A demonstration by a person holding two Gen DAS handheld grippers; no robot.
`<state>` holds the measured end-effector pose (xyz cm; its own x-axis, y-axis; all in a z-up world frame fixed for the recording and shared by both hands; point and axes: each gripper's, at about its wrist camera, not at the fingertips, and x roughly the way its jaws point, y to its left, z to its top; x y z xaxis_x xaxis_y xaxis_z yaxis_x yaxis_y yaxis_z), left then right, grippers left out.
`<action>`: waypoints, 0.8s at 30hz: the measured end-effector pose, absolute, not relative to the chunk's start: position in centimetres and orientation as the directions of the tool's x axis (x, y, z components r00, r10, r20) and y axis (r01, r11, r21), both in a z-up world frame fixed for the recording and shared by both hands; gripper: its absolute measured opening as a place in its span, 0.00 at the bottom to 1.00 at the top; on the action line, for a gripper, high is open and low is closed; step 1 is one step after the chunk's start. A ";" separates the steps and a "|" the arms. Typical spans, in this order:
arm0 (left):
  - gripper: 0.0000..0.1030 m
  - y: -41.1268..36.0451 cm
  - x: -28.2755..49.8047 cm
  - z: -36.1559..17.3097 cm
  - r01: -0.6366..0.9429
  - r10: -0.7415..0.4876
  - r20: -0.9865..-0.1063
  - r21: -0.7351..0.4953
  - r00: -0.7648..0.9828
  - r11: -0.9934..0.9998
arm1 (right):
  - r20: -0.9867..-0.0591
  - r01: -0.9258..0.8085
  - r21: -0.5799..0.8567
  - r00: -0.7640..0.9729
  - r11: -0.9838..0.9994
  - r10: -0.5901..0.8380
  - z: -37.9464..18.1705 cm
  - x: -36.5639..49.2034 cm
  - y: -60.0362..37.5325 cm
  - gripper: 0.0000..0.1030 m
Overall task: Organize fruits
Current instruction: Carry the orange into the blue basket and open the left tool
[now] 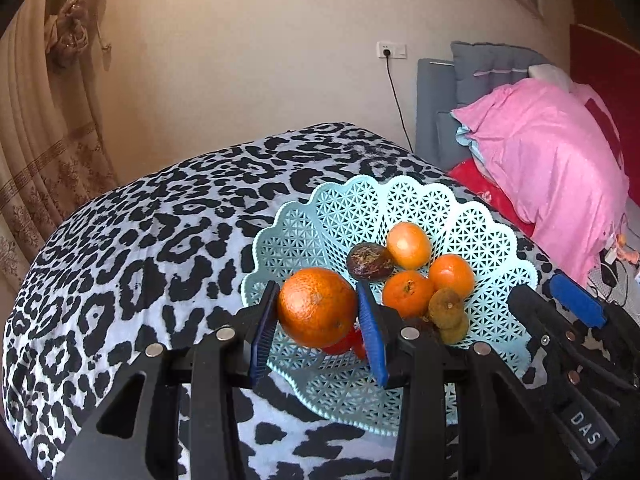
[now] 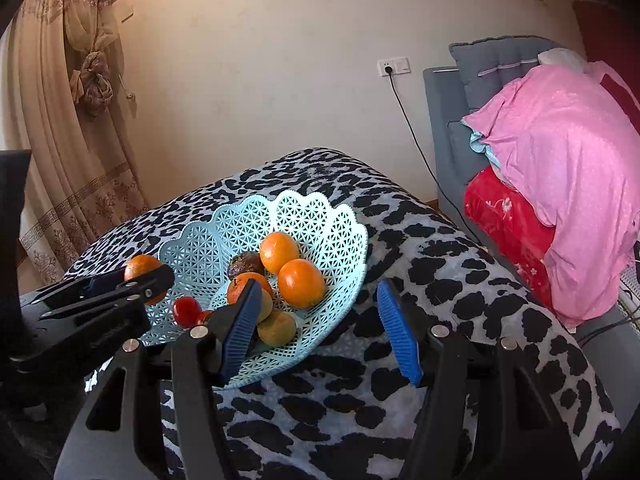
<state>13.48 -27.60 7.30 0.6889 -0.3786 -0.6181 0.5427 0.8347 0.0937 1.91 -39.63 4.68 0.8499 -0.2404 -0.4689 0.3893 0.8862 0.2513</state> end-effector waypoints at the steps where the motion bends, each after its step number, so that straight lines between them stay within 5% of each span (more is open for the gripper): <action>1: 0.38 -27.7 13.6 7.2 0.544 -0.378 -0.620 0.095 0.687 0.833 | -0.469 0.389 0.251 0.850 0.886 -0.241 4.7 1.9 -39.6 0.60; 24: 0.40 -27.8 14.3 6.4 0.554 -0.392 -0.624 0.080 0.676 0.829 | -0.468 0.391 0.251 0.850 0.886 -0.242 4.7 1.9 -39.6 0.60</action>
<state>14.29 -27.83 6.37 0.6764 -0.3917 -0.6238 0.5539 0.8287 0.0803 1.92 -39.57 4.67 0.8496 -0.2422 -0.4685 0.3907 0.8858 0.2506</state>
